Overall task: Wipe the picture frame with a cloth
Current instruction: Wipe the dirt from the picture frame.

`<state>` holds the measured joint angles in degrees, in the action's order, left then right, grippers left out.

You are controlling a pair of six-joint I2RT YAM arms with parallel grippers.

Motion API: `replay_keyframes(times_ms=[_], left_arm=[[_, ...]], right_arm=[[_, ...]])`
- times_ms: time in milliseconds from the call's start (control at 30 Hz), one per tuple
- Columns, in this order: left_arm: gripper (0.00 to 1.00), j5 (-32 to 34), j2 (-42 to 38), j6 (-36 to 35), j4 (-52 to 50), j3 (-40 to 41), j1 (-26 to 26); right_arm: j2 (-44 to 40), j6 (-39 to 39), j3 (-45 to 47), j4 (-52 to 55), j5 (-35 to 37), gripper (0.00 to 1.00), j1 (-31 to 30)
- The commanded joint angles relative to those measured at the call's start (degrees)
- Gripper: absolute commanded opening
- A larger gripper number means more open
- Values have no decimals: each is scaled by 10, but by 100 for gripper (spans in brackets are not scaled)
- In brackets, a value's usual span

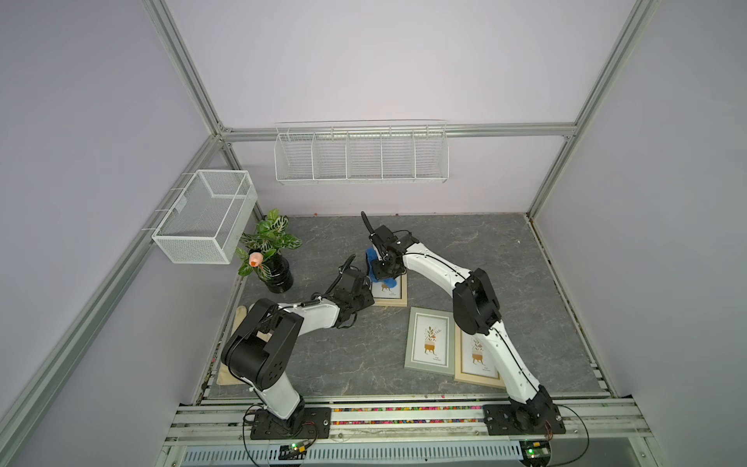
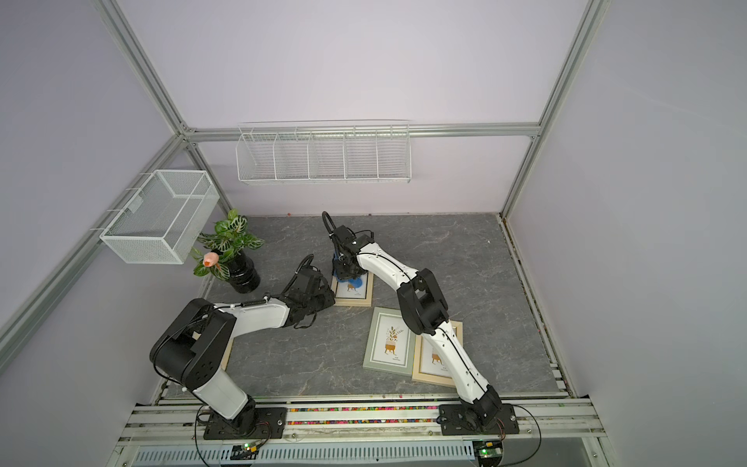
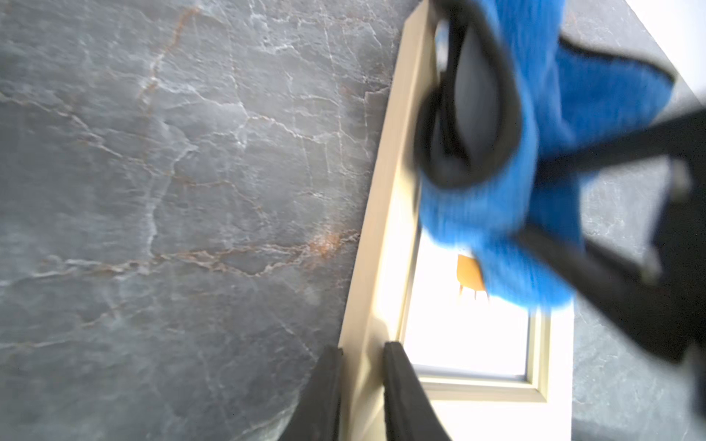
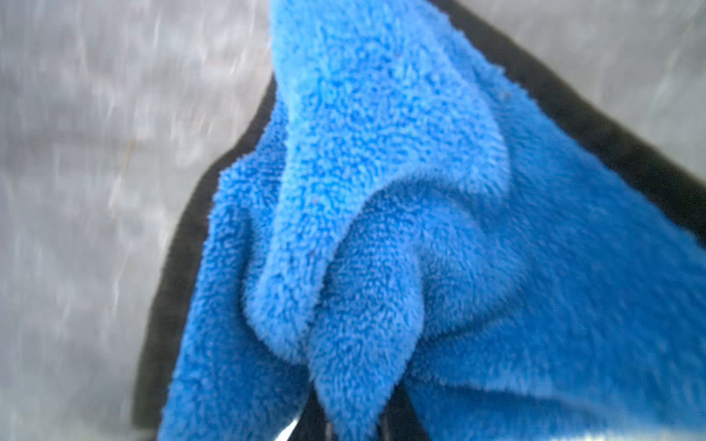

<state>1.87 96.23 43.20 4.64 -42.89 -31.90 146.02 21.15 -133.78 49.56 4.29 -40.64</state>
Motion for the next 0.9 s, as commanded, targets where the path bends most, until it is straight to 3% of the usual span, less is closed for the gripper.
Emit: replay_keyframes(times_ms=[0, 100, 267, 400, 533, 767, 867], left_arm=[[23, -1, 42, -1, -137, 34, -4], [23, 1, 41, -1, -139, 32, -4], [23, 1, 41, 2, -134, 35, -4], [23, 1, 42, 2, -133, 37, -4], [23, 0, 45, 0, -135, 35, -4], [23, 5, 40, 2, -143, 33, -4], [23, 7, 36, 2, -146, 33, -4]], right_arm=[[20, -11, -36, 70, 18, 7, -5], [-9, -14, 17, 57, 18, 7, -21], [-105, 10, 190, -37, 0, 7, -40], [-134, 14, 236, -62, 7, 7, -39], [-91, 6, 159, -34, 12, 7, -17], [41, -20, -85, 98, 60, 7, 3], [36, -22, -89, 115, 72, 7, 1]])
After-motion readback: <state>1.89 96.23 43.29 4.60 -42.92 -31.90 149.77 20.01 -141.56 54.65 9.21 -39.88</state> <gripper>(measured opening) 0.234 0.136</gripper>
